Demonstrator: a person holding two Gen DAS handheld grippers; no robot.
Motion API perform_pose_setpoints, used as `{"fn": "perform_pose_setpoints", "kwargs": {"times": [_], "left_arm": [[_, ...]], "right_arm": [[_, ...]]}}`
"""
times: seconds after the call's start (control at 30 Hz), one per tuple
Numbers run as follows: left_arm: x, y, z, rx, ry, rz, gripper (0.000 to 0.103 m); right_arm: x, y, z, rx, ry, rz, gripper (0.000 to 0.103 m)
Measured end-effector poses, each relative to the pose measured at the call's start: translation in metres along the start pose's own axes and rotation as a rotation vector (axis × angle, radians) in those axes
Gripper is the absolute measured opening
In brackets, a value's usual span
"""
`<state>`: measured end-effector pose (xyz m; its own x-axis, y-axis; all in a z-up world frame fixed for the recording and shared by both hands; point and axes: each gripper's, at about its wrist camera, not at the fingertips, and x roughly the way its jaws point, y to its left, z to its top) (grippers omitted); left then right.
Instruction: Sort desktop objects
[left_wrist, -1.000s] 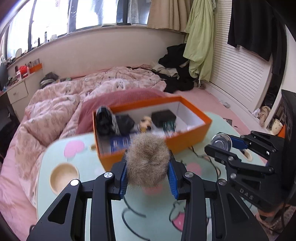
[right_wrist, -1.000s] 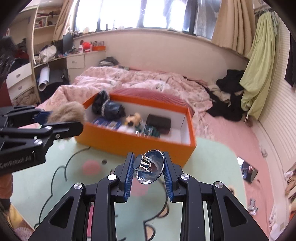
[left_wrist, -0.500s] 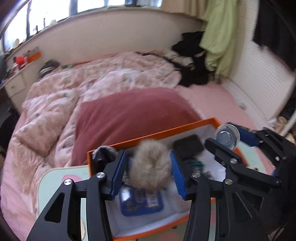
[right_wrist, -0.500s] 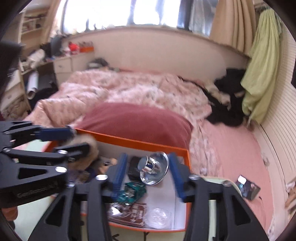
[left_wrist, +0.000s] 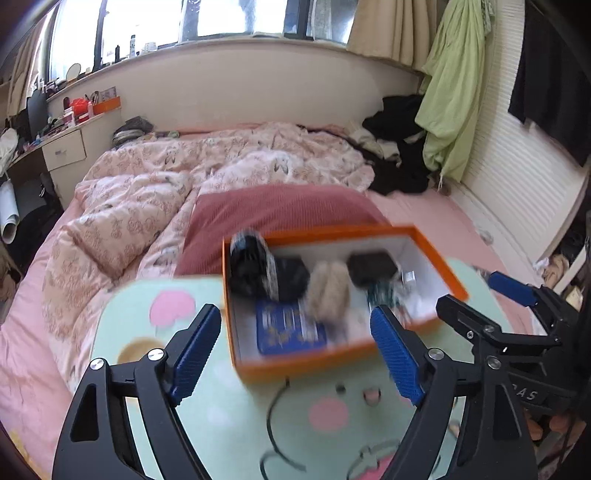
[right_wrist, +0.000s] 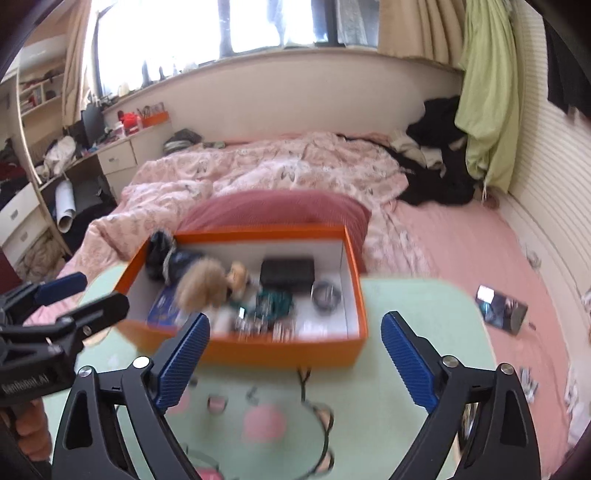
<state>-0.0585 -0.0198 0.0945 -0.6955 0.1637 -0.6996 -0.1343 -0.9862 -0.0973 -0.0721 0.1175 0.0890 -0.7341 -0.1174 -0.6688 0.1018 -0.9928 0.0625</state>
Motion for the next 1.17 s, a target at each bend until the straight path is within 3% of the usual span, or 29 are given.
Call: {"fn": "perform_pose_setpoints", "kwargs": {"times": [0.2,0.33,0.37,0.4,0.43,0.7,1.17], "left_arm": [[0.006,-0.024,-0.072,-0.013,0.13,-0.033,0.083],[0.021,-0.029,-0.096,-0.005,0.209,0.008,0.085],[0.024,-0.031,-0.097,0.019,0.207,0.051,0.089],[0.027,-0.03,-0.099,0.028,0.217,0.091,0.095],[0.031,-0.029,-0.099,0.026,0.221,0.103,0.103],[0.034,-0.026,-0.097,0.017,0.188,0.101,0.103],[0.036,-0.024,-0.102,0.019,0.183,0.099,0.103]], "right_arm": [[-0.005,-0.007,-0.067,0.04,0.13,-0.048,0.094],[-0.001,-0.007,-0.101,0.005,0.179,-0.104,0.095],[0.004,-0.008,-0.109,0.001,0.209,-0.096,0.103],[0.003,-0.011,-0.113,0.006,0.189,-0.081,0.103],[0.004,-0.013,-0.115,0.01,0.192,-0.084,0.103],[0.007,-0.01,-0.13,0.002,0.182,-0.09,0.103],[-0.001,-0.013,-0.117,0.002,0.178,-0.091,0.103]]}}
